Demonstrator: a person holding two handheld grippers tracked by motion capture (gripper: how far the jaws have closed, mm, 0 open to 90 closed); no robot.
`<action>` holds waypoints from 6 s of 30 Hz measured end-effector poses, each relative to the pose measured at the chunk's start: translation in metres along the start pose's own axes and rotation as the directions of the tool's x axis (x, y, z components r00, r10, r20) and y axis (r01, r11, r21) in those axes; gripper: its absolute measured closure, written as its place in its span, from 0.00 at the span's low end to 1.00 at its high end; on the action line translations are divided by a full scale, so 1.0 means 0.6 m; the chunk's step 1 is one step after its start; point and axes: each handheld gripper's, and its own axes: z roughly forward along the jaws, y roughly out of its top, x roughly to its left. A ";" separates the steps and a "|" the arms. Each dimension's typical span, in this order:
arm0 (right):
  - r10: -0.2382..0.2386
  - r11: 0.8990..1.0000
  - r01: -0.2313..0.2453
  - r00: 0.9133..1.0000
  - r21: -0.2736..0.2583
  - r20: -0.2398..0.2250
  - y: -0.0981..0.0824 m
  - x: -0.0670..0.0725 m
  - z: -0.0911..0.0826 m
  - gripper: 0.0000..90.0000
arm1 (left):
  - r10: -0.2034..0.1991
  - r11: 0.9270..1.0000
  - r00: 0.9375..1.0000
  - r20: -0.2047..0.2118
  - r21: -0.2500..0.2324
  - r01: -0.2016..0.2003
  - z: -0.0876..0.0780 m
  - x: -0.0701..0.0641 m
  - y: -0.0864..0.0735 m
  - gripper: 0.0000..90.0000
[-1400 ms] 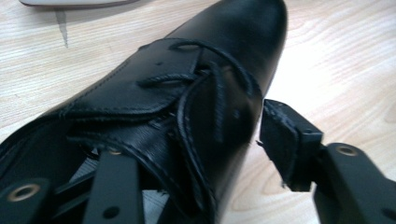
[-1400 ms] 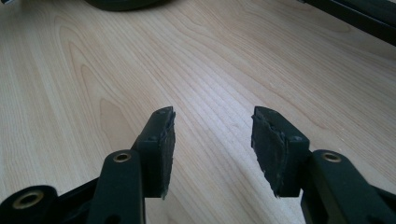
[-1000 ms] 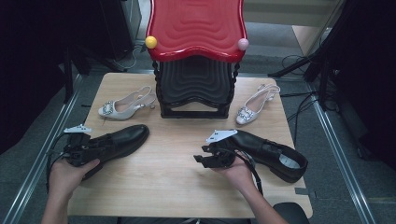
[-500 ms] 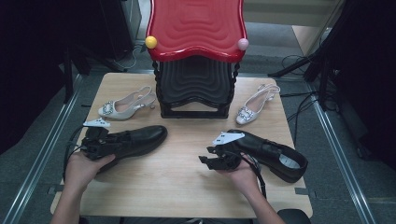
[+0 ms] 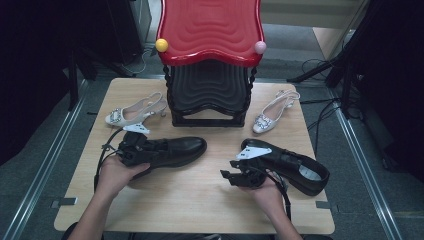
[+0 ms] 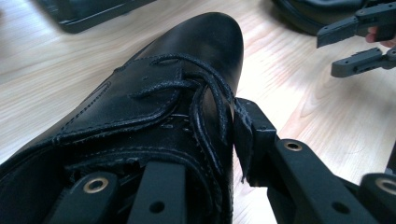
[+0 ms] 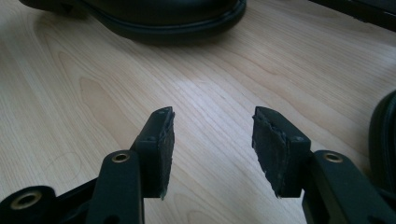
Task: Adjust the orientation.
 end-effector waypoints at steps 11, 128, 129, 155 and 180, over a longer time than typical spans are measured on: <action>0.045 0.999 -0.045 0.998 -0.005 0.036 -0.021 -0.001 -0.019 0.55 | 0.033 0.999 0.995 0.092 0.012 -0.034 0.051 -0.035 0.030 0.83; 0.036 0.999 -0.036 0.999 -0.019 -0.026 0.029 -0.013 0.040 0.76 | -0.087 0.996 0.993 -0.082 0.029 0.090 -0.002 0.054 -0.066 1.00; 0.028 0.999 -0.029 0.999 -0.020 -0.029 0.028 -0.012 0.039 0.77 | -0.083 0.996 0.993 -0.082 0.030 0.086 -0.001 0.054 -0.065 1.00; 0.011 0.997 -0.016 0.997 -0.074 -0.076 0.039 -0.007 0.052 0.68 | -0.048 0.998 0.997 -0.062 0.040 0.051 0.010 0.012 -0.077 1.00; -0.013 0.999 0.010 0.996 -0.042 -0.084 0.040 -0.009 0.039 0.66 | 0.024 0.997 0.996 0.084 0.065 -0.029 0.050 -0.055 -0.076 1.00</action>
